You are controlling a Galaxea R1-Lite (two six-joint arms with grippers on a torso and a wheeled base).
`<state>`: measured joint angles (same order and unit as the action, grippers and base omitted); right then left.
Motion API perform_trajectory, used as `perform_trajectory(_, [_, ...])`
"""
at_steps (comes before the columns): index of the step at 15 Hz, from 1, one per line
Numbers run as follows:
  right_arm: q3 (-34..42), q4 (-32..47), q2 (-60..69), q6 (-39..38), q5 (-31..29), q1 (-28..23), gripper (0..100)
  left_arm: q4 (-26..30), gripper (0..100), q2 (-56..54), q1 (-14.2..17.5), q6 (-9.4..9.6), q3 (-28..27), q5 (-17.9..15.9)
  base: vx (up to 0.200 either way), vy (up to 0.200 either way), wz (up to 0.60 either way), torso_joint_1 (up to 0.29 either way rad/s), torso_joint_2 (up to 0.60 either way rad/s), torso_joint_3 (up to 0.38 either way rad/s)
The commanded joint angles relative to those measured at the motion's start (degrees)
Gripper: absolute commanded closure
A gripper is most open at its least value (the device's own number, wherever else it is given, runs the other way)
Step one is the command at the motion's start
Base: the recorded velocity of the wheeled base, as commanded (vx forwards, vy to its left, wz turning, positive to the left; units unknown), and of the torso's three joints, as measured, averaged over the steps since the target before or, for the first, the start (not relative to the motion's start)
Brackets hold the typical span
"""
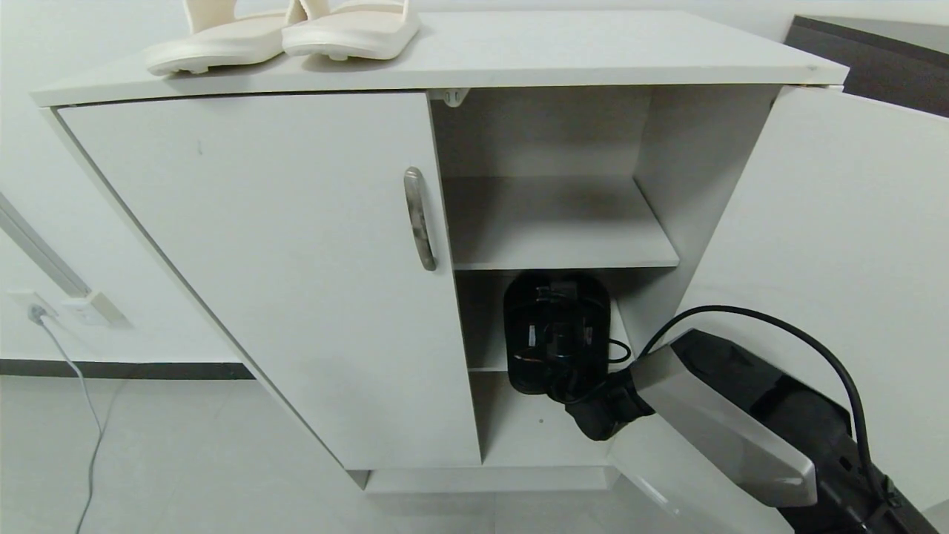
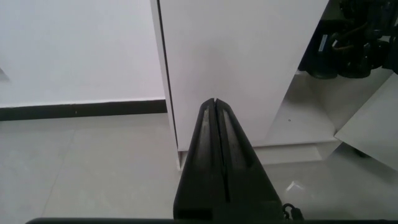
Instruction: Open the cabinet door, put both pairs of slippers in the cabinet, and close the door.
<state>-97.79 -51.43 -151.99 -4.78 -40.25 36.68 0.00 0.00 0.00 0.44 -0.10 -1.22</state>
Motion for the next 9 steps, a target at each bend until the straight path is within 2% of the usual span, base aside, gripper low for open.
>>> perform_trajectory(1, [-1.1,0.0,-1.2,-0.1,0.0,-0.3,100,0.0,100,0.1,0.0,0.00,0.0,0.0,0.000,0.000,0.00,0.000,0.00,0.000])
perform_trajectory(6, [-1.3,2.7,-1.3,-3.3,0.0,-0.3,100,0.0,100,0.1,0.0,0.00,0.0,0.0,0.000,0.000,0.00,0.000,0.00,0.000])
perform_trajectory(7, [-1.3,2.7,-1.3,-3.3,0.0,-0.3,0,0.0,100,0.1,0.0,0.00,0.0,0.0,0.000,0.000,0.00,0.000,0.00,0.000])
perform_trajectory(9, [-1.0,2.6,-1.2,-3.4,0.3,-0.3,0,0.0,100,0.1,0.0,0.00,0.0,0.0,0.000,0.000,0.00,0.000,0.00,0.000])
